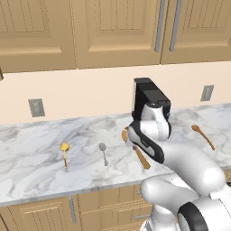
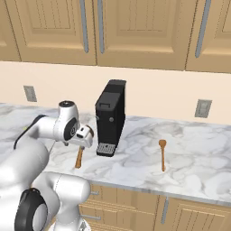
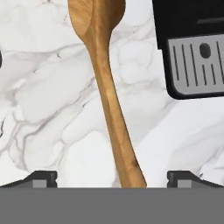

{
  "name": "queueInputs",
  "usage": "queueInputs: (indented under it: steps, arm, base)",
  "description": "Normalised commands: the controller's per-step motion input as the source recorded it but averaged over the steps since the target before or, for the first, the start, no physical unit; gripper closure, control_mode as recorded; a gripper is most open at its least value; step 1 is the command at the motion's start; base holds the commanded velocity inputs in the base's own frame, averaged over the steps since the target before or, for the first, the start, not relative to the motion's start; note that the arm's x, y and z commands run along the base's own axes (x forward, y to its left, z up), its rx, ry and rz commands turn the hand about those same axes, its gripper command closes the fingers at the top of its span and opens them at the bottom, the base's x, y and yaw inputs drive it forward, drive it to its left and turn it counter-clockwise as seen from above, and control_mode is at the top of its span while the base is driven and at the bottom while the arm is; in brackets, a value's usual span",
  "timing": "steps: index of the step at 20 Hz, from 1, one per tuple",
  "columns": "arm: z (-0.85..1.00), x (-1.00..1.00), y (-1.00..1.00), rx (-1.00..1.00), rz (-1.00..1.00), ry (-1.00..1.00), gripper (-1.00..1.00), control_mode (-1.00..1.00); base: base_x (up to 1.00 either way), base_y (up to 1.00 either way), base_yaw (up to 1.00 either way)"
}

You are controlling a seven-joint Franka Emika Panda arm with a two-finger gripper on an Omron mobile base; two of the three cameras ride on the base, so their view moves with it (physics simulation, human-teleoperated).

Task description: Organize the utensils by type. Pick up the wooden spoons from the counter and place them in the open cabinet. Then pick up the metallic utensils from the counter and place them in the open drawer.

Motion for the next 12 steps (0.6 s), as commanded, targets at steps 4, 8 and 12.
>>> queueInputs:
  steps: [4,8,12]
  arm:
    - [-0.33,0.19,0.00,0.00,-0.06,0.00,-1.00,-1.00]
    - [-0.34,0.19,0.00,0.00,-0.04,0.00,-1.00,-1.00]
    - [-0.33,0.17,0.00,0.00,-0.03,0.00,-1.00,-1.00]
  base:
    - [0.00,0.00,0.00]
    - [0.00,0.00,0.00]
    - [0.00,0.00,0.00]
